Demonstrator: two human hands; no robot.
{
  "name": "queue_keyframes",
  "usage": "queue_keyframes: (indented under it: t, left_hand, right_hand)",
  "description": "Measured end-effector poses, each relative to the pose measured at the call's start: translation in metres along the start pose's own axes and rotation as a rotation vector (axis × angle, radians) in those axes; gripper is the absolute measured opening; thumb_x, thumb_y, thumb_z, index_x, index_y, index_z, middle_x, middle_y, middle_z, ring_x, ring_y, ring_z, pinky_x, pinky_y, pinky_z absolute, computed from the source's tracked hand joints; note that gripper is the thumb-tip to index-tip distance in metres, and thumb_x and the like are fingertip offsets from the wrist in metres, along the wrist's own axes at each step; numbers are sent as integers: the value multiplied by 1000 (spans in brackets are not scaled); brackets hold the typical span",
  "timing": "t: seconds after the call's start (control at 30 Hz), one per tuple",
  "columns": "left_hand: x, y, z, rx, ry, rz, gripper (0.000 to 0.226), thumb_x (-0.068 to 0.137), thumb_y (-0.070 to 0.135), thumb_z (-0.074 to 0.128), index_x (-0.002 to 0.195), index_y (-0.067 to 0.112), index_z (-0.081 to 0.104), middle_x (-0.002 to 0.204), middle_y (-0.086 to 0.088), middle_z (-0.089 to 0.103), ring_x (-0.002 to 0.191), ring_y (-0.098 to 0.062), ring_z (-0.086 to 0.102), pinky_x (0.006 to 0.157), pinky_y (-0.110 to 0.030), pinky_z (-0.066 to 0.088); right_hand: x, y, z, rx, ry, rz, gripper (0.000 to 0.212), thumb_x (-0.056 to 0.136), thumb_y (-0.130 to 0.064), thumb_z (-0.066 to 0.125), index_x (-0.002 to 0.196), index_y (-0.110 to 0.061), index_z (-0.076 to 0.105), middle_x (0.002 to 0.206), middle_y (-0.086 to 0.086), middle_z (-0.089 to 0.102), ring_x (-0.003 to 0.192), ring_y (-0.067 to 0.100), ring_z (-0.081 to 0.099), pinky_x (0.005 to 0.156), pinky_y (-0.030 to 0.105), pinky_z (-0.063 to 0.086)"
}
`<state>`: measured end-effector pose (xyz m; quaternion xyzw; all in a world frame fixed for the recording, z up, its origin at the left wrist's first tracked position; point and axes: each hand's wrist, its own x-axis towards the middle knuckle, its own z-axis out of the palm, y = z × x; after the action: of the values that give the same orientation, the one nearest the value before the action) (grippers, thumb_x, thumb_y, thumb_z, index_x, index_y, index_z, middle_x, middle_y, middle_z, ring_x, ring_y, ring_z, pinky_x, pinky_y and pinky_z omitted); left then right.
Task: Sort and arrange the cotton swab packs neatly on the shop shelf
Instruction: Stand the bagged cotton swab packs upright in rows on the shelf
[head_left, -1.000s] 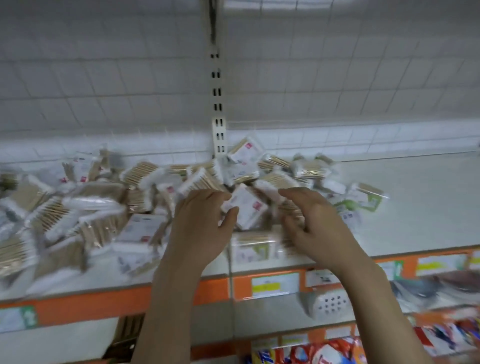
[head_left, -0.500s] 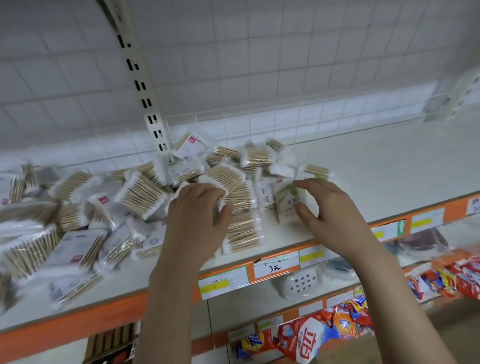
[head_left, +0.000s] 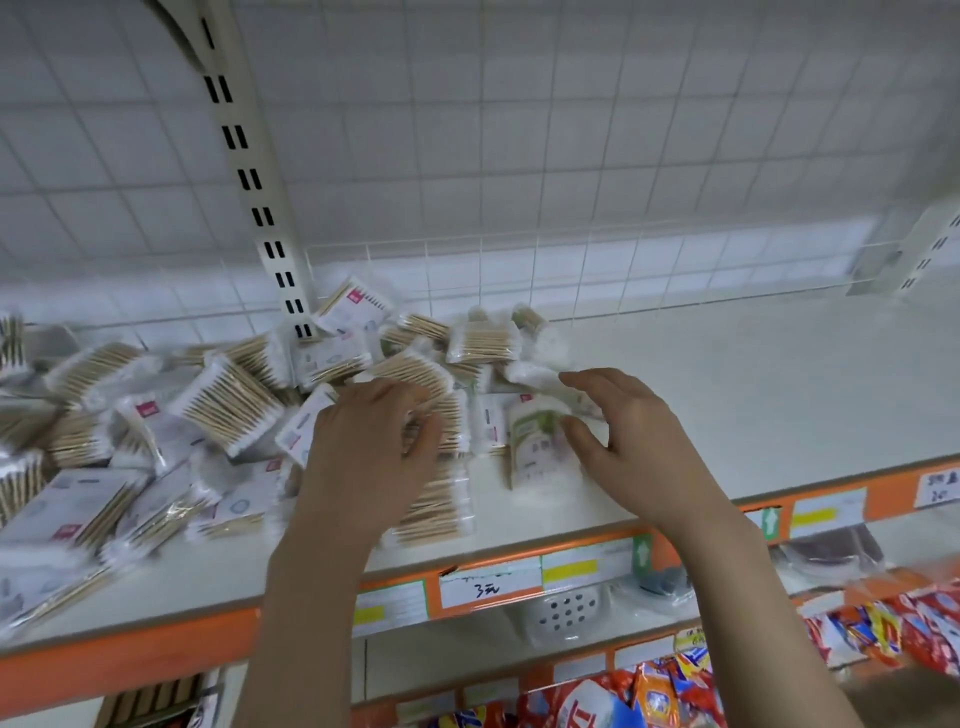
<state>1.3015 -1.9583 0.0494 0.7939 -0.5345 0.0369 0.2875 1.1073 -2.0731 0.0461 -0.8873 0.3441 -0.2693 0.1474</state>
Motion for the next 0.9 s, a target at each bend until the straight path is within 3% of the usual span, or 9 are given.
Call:
queue_keyframes:
  t: [0.13,0.23,0.5,0.6,0.67,0.8,0.9]
  left_hand:
    - [5,32,15,24,4,-2,28,89,35,49,102,15,65,96,-1,65,94,-25,57,84,-38,44]
    - [8,67,28,30,28,-32,39,82,36,45,103,11,66,95,-8,66,90,-30,58,81,-39,47]
    - [9,109,48,73,78,-85,35,80,30,50,102,9,67,96,-8,66,89,-32,61,79,-44,49]
    - [13,110,44,70,116,-99,26,80,15,63,105,8,67,101,-10,66,93,-34,60,82,-41,48]
    - [21,105,37,86,109,-112,36,76,6,66,112,8,64,110,-11,63,101,-34,56,86,-40,46]
    - [41,84,21,158,63,-129,50,76,5,66,124,10,56,123,-9,57,117,-30,48,95,-38,41]
    - [58,71,16,186,12,-149,49,75,8,65,123,14,56,120,-5,57,115,-28,48,92,-36,42]
  right_hand:
    - [7,33,-15,6,-49,-43,38,86,-12,57,125,-11,56,121,3,58,109,22,53,89,19,36]
    - [11,64,-31,-1,-70,-81,38,87,-12,58,124,-11,56,121,4,58,109,23,53,86,12,30]
    - [18,116,-45,44,-130,-136,39,92,-22,52,131,-17,50,129,-4,53,118,13,46,87,6,23]
    - [26,115,-42,61,-145,-171,40,92,-23,51,131,-18,50,129,-6,52,119,12,45,88,6,23]
    - [34,112,-40,69,-151,-197,40,92,-24,52,131,-18,49,130,-6,52,119,11,44,88,7,23]
    - [51,109,-38,72,-152,-195,43,91,-27,53,133,-22,46,131,-10,49,121,9,42,90,9,23]
    - [62,112,-42,56,-151,-153,45,91,-29,53,135,-23,44,134,-11,47,123,8,39,92,12,23]
